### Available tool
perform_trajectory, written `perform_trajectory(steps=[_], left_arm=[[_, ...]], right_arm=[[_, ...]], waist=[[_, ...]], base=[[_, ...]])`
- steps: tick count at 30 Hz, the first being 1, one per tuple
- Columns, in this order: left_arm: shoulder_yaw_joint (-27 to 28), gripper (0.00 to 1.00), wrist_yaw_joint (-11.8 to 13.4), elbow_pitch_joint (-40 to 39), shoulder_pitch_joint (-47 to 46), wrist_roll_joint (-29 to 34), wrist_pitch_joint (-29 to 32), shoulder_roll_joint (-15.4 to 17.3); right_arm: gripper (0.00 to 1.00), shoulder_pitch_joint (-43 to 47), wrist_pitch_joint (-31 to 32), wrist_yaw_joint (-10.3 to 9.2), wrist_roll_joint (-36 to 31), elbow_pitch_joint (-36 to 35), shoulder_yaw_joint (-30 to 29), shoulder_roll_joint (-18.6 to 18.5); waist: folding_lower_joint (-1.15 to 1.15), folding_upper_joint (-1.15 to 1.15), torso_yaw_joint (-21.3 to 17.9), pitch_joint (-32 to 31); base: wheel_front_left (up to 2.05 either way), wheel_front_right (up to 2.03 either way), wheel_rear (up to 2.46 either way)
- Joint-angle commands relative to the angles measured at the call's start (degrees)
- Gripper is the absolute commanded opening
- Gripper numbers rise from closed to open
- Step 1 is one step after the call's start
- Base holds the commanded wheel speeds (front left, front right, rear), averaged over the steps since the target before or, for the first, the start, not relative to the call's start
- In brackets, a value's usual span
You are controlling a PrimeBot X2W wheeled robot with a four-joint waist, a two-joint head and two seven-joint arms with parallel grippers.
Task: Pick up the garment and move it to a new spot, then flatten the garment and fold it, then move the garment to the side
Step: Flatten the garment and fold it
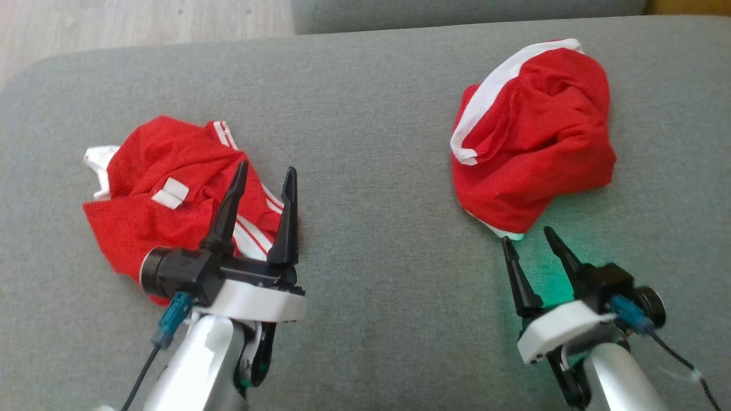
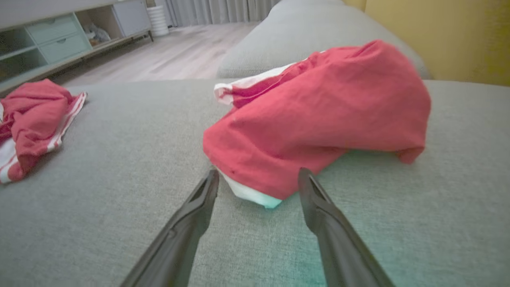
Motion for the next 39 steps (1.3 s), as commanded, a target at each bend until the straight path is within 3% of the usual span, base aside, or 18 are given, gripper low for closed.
perform_trajectory(steps=[1, 9, 15, 16, 17, 18, 24, 30, 39], left_arm=[[1.54, 1.00, -0.15, -1.58, -2.76, 0.68, -0.47, 0.34], [1.55, 1.00, -0.21, -1.72, -4.36, 0.48, -0.53, 0.11], [1.34, 1.00, -0.02, -1.79, -4.89, 0.55, -0.57, -0.08], [1.31, 1.00, 0.01, -1.77, -4.91, 0.54, -0.58, -0.11], [1.29, 1.00, 0.04, -1.73, -4.92, 0.53, -0.58, -0.13], [1.23, 1.00, -0.03, -1.67, -4.92, 0.49, -0.59, -0.11], [1.40, 1.00, 0.02, -1.35, -4.52, 0.40, -0.60, 0.73], [1.86, 1.00, 0.13, -1.69, -3.36, -0.26, -0.62, 1.18], [1.53, 1.00, 0.23, -2.03, -2.30, -0.81, -0.64, 1.02]], right_arm=[[1.00, -2.66, 0.46, -0.04, -0.93, -0.85, 1.37, -0.20], [1.00, -6.28, 3.04, -0.04, -5.44, 6.53, -1.86, -0.20], [1.00, -9.82, 0.29, -0.04, -6.27, 10.75, -4.88, -0.20], [0.91, -10.27, -0.14, -0.04, -6.23, 11.31, -5.10, -0.20], [0.32, -10.73, -0.62, -0.04, -6.44, 11.75, -5.41, -0.20], [0.00, -11.13, -1.14, -0.04, -6.63, 12.07, -5.94, -0.20], [0.00, -11.65, -3.59, -0.04, -7.98, 11.87, -9.17, -0.20], [0.00, -8.75, -4.28, -0.04, -9.86, 6.36, -15.10, -0.20], [0.00, -5.64, 1.94, -0.04, -20.16, -4.87, -26.13, -0.20]], waist=[[0.00, 0.00, 0.50, 0.41], [0.00, 0.00, 2.58, 1.94], [0.00, 0.00, 3.26, 2.91], [0.00, 0.00, 3.23, 2.94], [0.00, 0.00, 3.16, 2.94], [0.00, 0.00, 3.02, 2.88], [0.00, 0.00, 1.04, 1.34], [0.00, 0.00, -2.63, -1.48], [0.00, 0.00, -6.18, -3.36]], base=[[0.00, 0.00, 0.00], [0.00, 0.00, 0.00], [0.00, 0.00, 0.00], [0.00, 0.00, 0.00], [0.00, 0.00, 0.00], [0.00, 0.00, 0.00], [0.00, 0.00, 0.00], [0.00, 0.00, 0.00], [0.00, 0.00, 0.00]])
